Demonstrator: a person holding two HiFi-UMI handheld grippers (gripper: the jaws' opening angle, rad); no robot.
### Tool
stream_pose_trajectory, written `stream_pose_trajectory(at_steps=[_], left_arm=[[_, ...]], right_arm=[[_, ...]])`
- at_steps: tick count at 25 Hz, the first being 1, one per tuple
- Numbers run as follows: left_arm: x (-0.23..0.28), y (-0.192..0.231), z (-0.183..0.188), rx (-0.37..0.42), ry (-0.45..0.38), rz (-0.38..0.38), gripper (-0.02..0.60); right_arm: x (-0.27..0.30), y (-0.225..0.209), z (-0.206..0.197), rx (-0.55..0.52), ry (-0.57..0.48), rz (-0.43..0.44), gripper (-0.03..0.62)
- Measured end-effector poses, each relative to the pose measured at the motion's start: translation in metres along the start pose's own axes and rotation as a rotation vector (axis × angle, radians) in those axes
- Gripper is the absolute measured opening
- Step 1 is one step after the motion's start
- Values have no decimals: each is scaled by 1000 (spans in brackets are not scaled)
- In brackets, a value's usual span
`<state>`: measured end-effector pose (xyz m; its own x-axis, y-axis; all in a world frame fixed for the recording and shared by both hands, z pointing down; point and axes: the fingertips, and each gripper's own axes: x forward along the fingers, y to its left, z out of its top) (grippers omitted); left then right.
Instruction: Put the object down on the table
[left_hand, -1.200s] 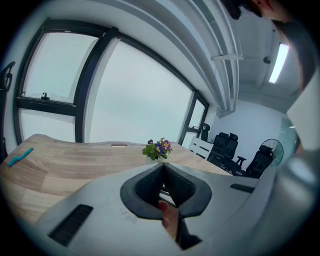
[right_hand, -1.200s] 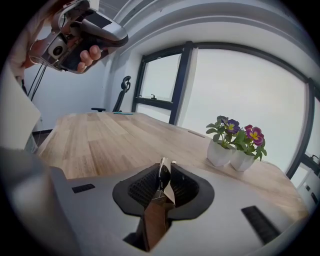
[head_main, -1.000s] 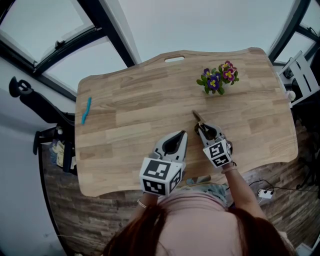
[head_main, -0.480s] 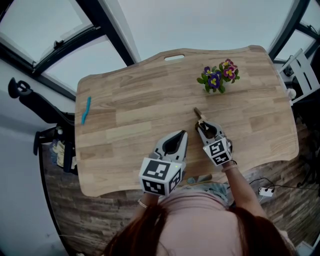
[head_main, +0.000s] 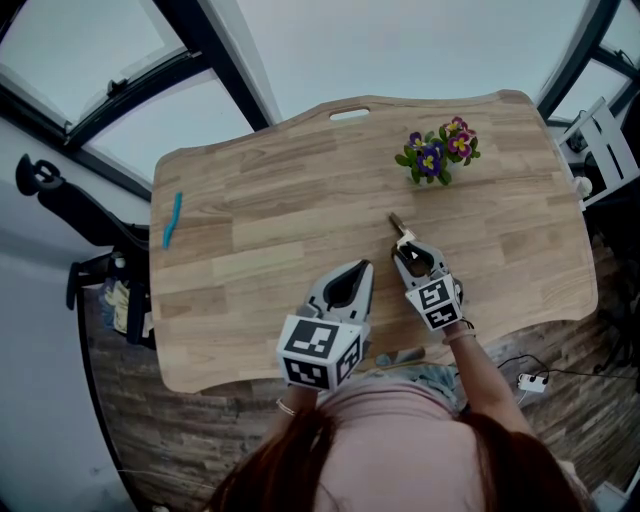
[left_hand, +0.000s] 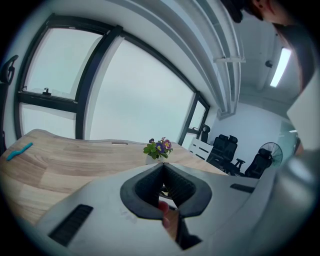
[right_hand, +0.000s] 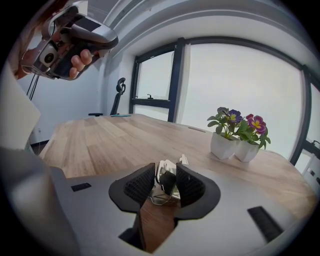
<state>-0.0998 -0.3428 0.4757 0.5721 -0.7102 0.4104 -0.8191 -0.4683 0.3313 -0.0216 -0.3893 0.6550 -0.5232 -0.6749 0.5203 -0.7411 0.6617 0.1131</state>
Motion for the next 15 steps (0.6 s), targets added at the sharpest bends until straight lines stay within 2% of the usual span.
stream_pose_trajectory(at_steps=[3, 8, 15], left_arm=[[-1, 1, 2, 4, -7, 0, 2], [-3, 0, 4, 15, -20, -5, 2], [-9, 2, 8, 35, -58, 16, 2]], right_arm=[[1, 2, 0, 15, 4, 9, 126], [-3, 0, 2, 53, -1, 2, 126], [-17, -3, 19, 98, -74, -13, 124]])
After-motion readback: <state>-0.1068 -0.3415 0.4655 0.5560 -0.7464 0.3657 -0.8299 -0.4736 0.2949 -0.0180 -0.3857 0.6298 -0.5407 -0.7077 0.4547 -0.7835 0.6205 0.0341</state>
